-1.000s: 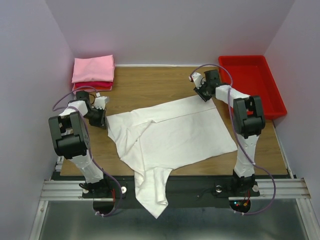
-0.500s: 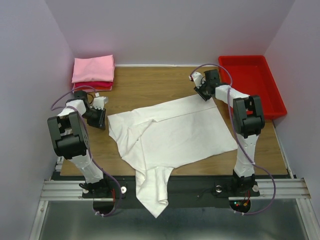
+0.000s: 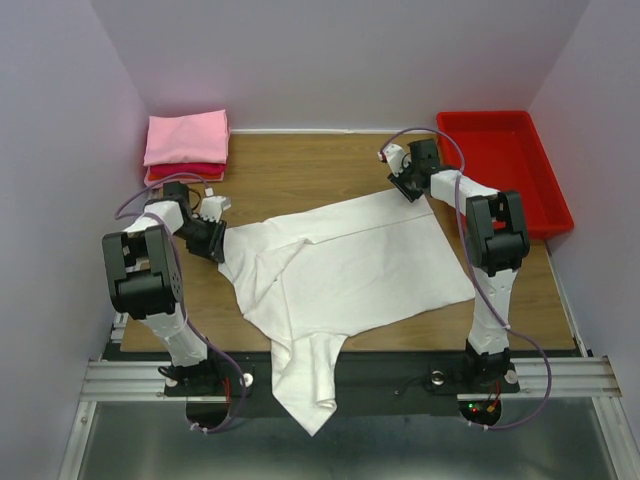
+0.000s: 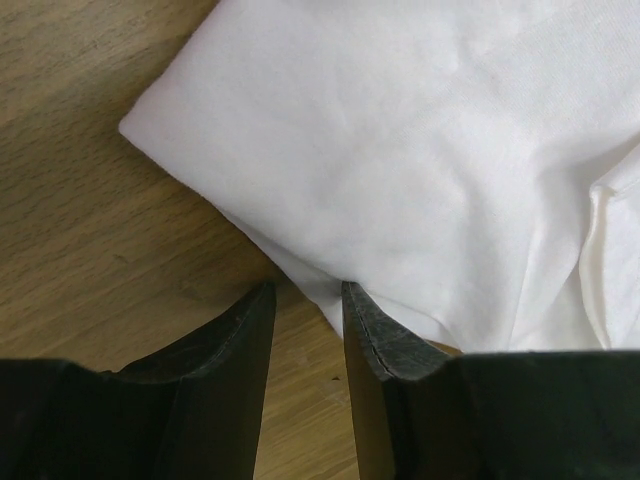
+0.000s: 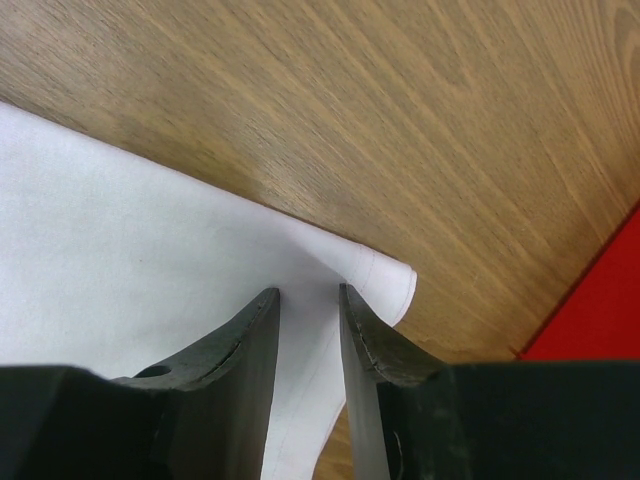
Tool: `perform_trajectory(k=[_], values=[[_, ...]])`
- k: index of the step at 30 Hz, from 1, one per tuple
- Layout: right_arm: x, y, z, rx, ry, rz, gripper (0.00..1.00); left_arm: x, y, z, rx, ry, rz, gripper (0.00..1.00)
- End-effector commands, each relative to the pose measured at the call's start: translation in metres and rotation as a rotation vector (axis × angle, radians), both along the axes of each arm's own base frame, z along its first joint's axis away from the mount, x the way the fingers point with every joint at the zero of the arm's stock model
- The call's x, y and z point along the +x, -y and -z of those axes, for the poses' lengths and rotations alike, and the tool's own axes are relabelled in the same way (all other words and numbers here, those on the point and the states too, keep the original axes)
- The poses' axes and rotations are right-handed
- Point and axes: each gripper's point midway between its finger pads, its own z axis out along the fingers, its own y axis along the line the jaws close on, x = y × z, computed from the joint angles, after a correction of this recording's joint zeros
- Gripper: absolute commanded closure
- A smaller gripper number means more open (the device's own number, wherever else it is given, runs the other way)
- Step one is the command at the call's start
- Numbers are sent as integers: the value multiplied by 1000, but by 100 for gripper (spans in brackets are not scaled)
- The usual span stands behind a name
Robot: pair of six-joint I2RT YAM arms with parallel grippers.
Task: Fold and stack the t-shirts
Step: Fold the tshirt
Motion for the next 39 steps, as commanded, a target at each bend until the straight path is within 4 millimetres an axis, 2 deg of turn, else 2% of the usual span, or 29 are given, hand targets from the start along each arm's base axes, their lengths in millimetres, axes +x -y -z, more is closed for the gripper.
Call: perform_trajectory(k=[1,2,5,8,9,11,12,13,14,17,21,25,29,35,39], values=[[-2,7,18,-41,-40,14,64,-9,7,3,48,-18,-11,55],[-2,6,17,-41,-39,12,64,-9,2,7,89,-18,-17,55],[-2,6,19,-43,-42,13,64,-10,6,8,126,-9,-22,57],[-2,7,19,-47,-41,17,64,-20,2,19,191,-40,-28,65],[-2,8,20,-49,-42,17,64,-20,2,21,201,-41,-30,72],[-1,9,21,-57,-44,21,64,-23,-2,24,220,-53,-33,80],[-1,10,22,-59,-43,22,64,-23,-3,25,222,-54,-38,91],[-1,11,23,-66,-45,21,64,-22,-3,25,227,-52,-40,98],[-2,11,23,-70,-46,20,64,-21,-6,23,238,-46,-44,100],[-2,15,26,-90,-49,25,64,-16,-15,19,266,-36,-50,100],[-2,17,27,-106,-51,26,64,-9,-42,14,305,-38,-91,100],[-2,18,28,-109,-52,27,65,-2,-60,8,343,-23,-102,100],[-2,18,28,-105,-53,26,64,2,-66,8,356,-26,-98,100],[0,16,28,-98,-49,28,65,21,-71,8,364,-8,-102,100],[2,19,29,-117,-45,44,64,30,-92,12,404,-13,-122,100]])
